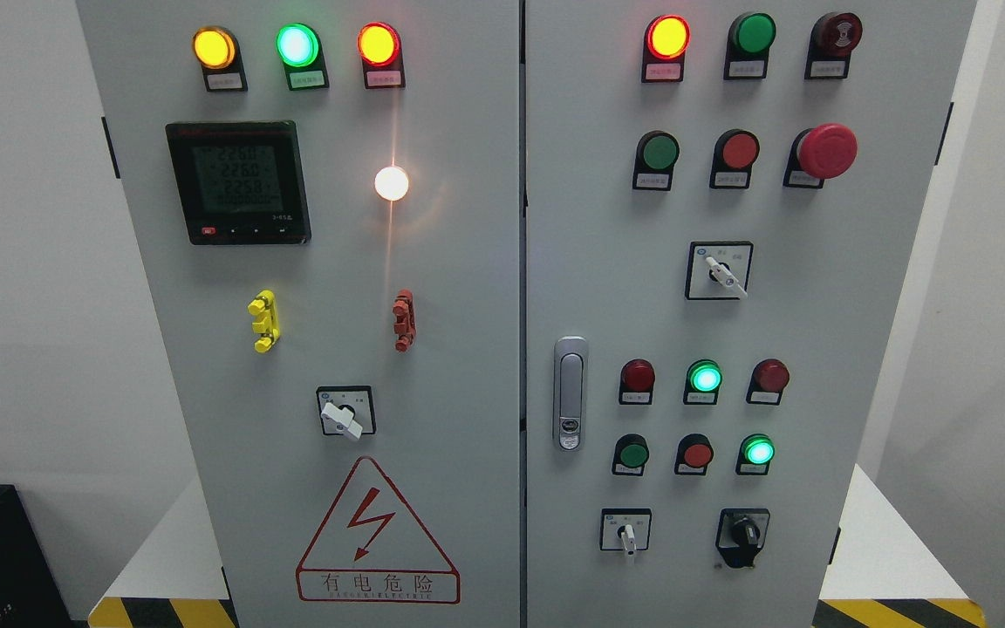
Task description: Flip black knob to close circuit
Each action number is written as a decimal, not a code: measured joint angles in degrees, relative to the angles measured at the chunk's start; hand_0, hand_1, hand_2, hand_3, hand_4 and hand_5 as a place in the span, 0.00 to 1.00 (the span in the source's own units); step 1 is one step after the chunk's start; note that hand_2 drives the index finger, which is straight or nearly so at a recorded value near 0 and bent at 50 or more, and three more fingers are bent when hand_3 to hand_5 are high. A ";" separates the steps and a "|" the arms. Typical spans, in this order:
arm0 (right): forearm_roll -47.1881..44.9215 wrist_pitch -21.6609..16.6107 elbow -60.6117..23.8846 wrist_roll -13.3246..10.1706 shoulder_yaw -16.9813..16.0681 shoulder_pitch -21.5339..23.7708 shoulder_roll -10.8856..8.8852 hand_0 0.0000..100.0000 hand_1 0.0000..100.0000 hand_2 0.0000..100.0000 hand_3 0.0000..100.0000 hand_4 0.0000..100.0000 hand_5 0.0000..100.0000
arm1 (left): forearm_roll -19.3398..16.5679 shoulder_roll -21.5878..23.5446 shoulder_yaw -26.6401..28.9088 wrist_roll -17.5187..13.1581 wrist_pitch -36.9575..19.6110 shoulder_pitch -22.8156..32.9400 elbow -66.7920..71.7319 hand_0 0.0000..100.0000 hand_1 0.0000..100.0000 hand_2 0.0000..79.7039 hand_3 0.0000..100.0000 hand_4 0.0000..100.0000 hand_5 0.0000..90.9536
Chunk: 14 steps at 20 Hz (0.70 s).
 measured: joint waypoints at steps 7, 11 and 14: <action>-0.12 -1.29 -0.12 -0.03 -0.12 -0.06 0.16 0.00 0.14 0.00 0.00 0.00 0.00 | 0.00 0.00 0.00 0.00 0.00 0.00 0.00 0.12 0.56 0.00 0.00 0.00 0.00; -0.16 -2.36 -0.24 -0.33 -0.17 -0.08 0.27 0.00 0.13 0.00 0.00 0.00 0.00 | 0.00 0.00 0.00 0.00 0.00 0.00 0.00 0.12 0.56 0.00 0.00 0.00 0.00; 0.06 -5.29 -0.66 -0.68 -0.23 -0.09 0.38 0.00 0.13 0.00 0.02 0.00 0.00 | 0.00 0.00 0.00 0.00 0.00 0.00 0.00 0.12 0.56 0.00 0.00 0.00 0.00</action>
